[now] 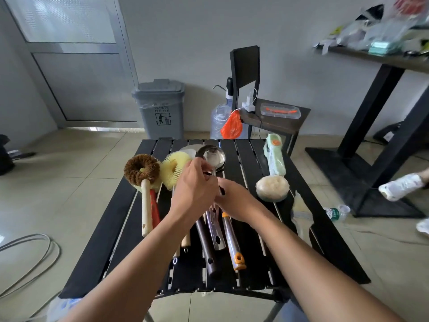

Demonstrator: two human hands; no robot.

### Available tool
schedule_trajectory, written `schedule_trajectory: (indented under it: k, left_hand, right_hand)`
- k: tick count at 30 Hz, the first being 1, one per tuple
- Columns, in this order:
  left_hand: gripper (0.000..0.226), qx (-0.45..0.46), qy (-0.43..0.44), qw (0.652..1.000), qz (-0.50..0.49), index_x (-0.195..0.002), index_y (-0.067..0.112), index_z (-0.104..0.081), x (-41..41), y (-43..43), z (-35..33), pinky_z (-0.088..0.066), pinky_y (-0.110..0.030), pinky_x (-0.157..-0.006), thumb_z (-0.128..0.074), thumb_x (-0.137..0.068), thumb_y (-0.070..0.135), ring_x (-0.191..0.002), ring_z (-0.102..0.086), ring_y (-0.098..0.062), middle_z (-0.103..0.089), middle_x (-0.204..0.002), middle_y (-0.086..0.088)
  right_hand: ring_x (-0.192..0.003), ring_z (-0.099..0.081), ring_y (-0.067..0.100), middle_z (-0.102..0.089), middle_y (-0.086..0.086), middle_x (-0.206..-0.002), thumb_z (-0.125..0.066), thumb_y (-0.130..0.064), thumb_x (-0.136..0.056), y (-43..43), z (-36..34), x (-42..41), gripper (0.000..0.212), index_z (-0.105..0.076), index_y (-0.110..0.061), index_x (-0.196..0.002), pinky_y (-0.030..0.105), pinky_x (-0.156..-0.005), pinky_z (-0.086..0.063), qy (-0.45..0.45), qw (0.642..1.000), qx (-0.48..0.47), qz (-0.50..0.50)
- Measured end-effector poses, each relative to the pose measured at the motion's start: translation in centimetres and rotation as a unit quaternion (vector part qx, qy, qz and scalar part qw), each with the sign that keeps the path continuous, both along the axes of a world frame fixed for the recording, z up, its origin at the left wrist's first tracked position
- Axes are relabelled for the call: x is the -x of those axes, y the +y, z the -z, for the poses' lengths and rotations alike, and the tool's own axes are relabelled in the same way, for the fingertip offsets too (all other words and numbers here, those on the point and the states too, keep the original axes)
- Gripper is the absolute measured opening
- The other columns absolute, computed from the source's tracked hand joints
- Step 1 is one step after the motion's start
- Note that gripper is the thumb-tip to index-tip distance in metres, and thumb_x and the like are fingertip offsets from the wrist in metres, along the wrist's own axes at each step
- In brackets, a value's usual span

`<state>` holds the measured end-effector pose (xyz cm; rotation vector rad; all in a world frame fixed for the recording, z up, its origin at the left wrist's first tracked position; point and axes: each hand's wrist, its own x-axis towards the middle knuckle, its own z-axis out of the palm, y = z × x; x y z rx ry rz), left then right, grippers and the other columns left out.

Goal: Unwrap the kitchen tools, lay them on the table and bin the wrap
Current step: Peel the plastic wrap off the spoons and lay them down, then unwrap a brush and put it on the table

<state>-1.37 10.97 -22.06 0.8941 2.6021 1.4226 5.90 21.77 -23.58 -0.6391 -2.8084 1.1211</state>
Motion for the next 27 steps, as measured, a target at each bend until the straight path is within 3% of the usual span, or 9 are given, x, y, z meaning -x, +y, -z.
schedule_trajectory:
  k: [2, 5, 8, 10, 16, 21, 27]
  left_hand:
    - [0.024, -0.006, -0.001, 1.0, 0.003, -0.112, 0.026, -0.06, -0.3, -0.3, -0.4, -0.042, -0.027, -0.07, -0.055, -0.091, 0.016, -0.095, -0.058, -0.009, -0.059, -0.113, 0.008]
    - [0.022, -0.01, -0.001, 1.0, 0.008, -0.111, 0.026, -0.059, -0.4, -0.9, -1.0, -0.041, -0.027, -0.068, -0.056, -0.091, 0.017, -0.093, -0.059, -0.011, -0.059, -0.113, 0.008]
    - [0.021, 0.004, 0.007, 1.0, 0.001, -0.113, 0.024, -0.058, 0.0, -1.5, -1.3, -0.047, -0.035, -0.08, -0.055, -0.093, 0.019, -0.101, -0.058, -0.018, -0.057, -0.115, 0.004]
    - [0.02, 0.023, 0.016, 1.0, -0.003, -0.115, 0.021, -0.057, 0.6, -2.1, -1.2, -0.05, -0.038, -0.088, -0.054, -0.096, 0.019, -0.106, -0.058, -0.021, -0.057, -0.119, 0.002]
    - [0.01, 0.081, 0.05, 0.995, -0.032, -0.098, 0.023, -0.067, 3.2, -3.4, -0.7, -0.051, -0.045, -0.098, -0.057, -0.098, 0.02, -0.105, -0.061, -0.024, -0.063, -0.114, 0.001]
    - [0.019, 0.045, 0.052, 0.997, -0.042, -0.094, 0.019, -0.075, 5.2, -4.4, 0.3, -0.041, -0.021, -0.07, -0.056, -0.096, 0.013, -0.095, -0.063, -0.016, -0.068, -0.104, 0.002]
    - [0.025, -0.005, 0.051, 0.997, -0.065, -0.084, 0.028, -0.077, 6.9, -6.2, 0.6, -0.039, -0.007, -0.064, -0.061, -0.091, 0.01, -0.08, -0.062, 0.009, -0.071, -0.092, 0.017]
  right_hand:
    - [-0.137, -0.055, 0.027, -0.059, 0.008, -0.146, -0.054, -0.044, -0.105, -0.3, -0.1, -1.1, 0.057, -0.045, -0.014, -0.154, 0.041, -0.108, -0.047, -0.019, 0.999, -0.023, -0.024]
    - [-0.157, -0.029, 0.025, -0.039, 0.009, -0.165, -0.053, -0.061, -0.102, -1.2, 0.6, -2.2, 0.083, -0.026, -0.015, -0.165, 0.05, -0.126, -0.028, -0.039, 0.996, -0.059, -0.057]
    - [-0.165, 0.003, 0.021, -0.002, 0.008, -0.179, -0.045, -0.072, -0.1, -2.1, 2.0, -2.7, 0.1, 0.001, -0.019, -0.171, 0.052, -0.133, 0.0, -0.062, 0.99, -0.105, -0.069]
    - [-0.164, 0.013, 0.019, 0.013, 0.006, -0.178, -0.04, -0.077, -0.099, -2.5, 2.8, -2.5, 0.104, 0.012, -0.021, -0.169, 0.049, -0.132, 0.01, -0.061, 0.99, -0.11, -0.07]
    - [-0.163, 0.016, 0.019, 0.014, 0.005, -0.178, -0.034, -0.081, -0.097, -3.2, 4.1, 0.4, 0.104, 0.014, -0.023, -0.168, 0.049, -0.13, 0.013, -0.046, 0.989, -0.126, -0.054]
    - [-0.164, 0.015, 0.022, 0.01, 0.007, -0.179, -0.034, -0.078, -0.097, -4.5, 4.3, 3.2, 0.102, 0.011, -0.022, -0.169, 0.052, -0.131, 0.01, -0.034, 0.99, -0.128, -0.053]
    - [-0.164, 0.013, 0.026, 0.009, 0.009, -0.179, -0.033, -0.079, -0.097, -5.8, 4.3, 5.8, 0.103, 0.012, -0.021, -0.169, 0.057, -0.129, 0.012, -0.039, 0.99, -0.128, -0.045]
